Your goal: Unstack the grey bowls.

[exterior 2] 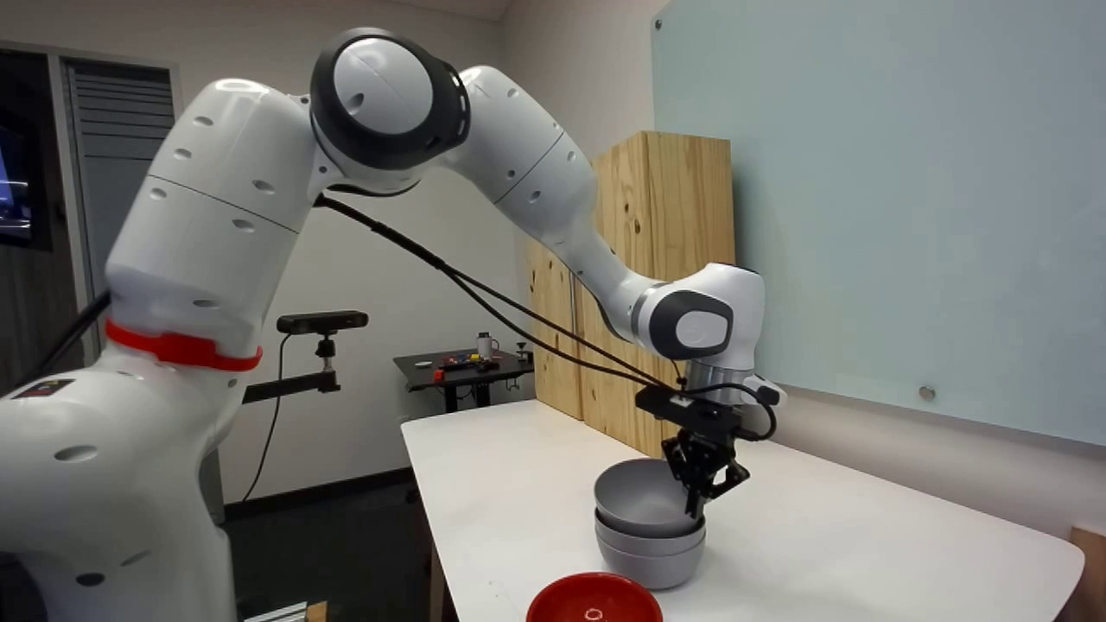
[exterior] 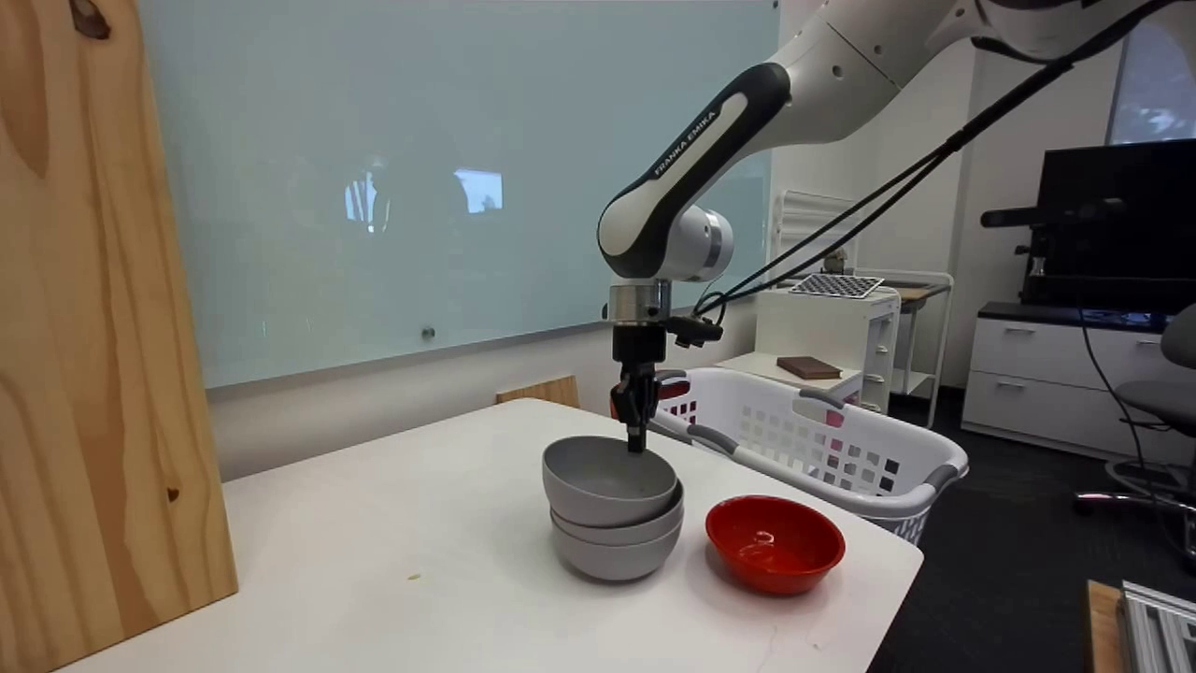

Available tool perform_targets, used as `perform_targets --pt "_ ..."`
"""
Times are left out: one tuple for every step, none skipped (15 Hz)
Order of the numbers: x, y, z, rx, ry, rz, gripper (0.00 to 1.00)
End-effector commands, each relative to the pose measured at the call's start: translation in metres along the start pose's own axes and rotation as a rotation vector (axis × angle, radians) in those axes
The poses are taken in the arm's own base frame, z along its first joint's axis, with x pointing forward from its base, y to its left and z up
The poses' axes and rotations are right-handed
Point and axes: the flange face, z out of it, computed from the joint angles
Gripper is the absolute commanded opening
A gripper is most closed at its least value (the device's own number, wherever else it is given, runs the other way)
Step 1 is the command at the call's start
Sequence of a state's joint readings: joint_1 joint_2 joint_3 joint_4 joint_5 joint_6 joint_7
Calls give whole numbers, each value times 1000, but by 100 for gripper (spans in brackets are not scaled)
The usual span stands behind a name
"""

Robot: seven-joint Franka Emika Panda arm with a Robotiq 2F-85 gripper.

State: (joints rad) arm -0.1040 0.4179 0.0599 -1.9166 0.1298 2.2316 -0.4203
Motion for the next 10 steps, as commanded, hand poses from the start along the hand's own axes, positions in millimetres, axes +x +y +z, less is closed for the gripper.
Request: perform_targets --pt "10 -10 -10 -6 1 0 1" --pt "10 -17 -20 -19 -1 16 1" --pt "11 -22 -28 -24 2 28 1" --pt "11 -29 -40 -32 10 35 1" --pt "12 -35 -49 -40 20 37 1" --pt "12 -42 -59 -46 22 47 1" --pt "13 -47 -67 -54 28 53 1" --pt "11 -53 -76 -60 27 64 1" --pt "10 -58 -82 -67 30 74 1" --pt "9 -63 -89 -73 27 83 1"
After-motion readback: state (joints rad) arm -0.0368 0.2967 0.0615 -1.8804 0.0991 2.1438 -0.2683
